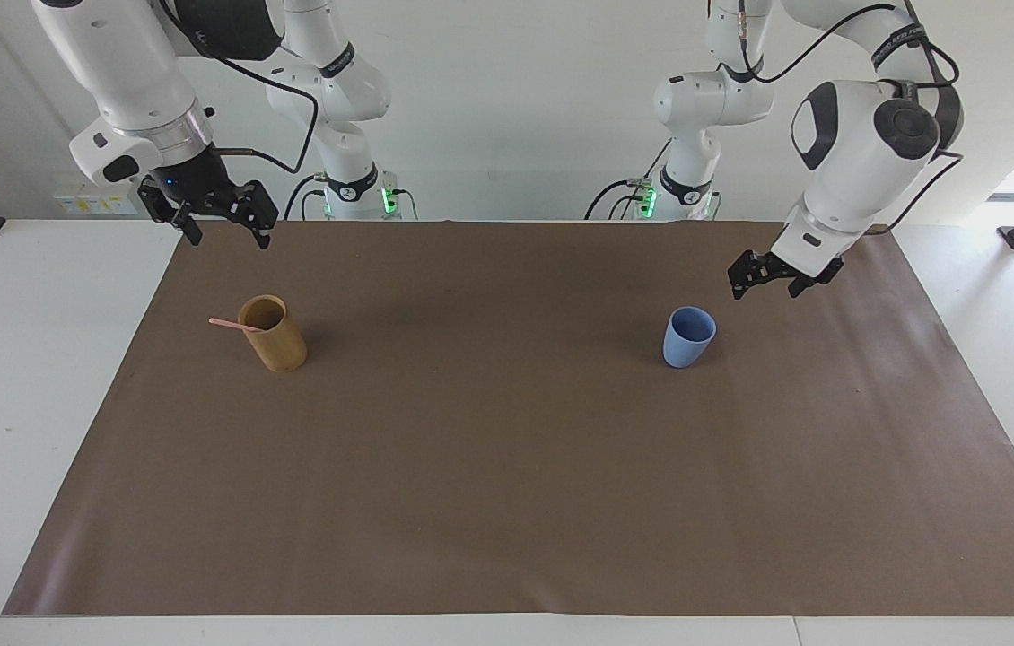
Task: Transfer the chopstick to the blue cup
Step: 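Reach the left gripper to the blue cup and grasp its rim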
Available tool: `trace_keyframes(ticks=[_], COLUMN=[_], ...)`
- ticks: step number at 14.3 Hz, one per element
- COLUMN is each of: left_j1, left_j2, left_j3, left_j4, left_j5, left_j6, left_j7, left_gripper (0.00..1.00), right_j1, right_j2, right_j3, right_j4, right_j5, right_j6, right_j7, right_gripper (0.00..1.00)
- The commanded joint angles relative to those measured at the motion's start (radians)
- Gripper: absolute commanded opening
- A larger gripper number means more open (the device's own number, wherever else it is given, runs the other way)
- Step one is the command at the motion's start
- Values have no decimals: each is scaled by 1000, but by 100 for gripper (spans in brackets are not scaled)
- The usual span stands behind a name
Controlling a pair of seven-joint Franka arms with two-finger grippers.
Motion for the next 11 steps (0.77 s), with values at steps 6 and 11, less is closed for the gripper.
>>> trace_keyframes(ticks=[6,11], left_j1=[-51,-57], left_j2=[18,41], left_j3=[9,9], left_j4=[-192,-224], left_j5=[-40,-53], left_j6=[255,305], left_j7=[-40,-38], left_gripper=[100,100], right_j1=[-102,-125], right_j2=[-17,-12], right_j3=[6,6], right_j4=[-121,-290], right_j5=[6,8], right_j6=[216,437], right_j7=[-96,-97], right_gripper=[100,100])
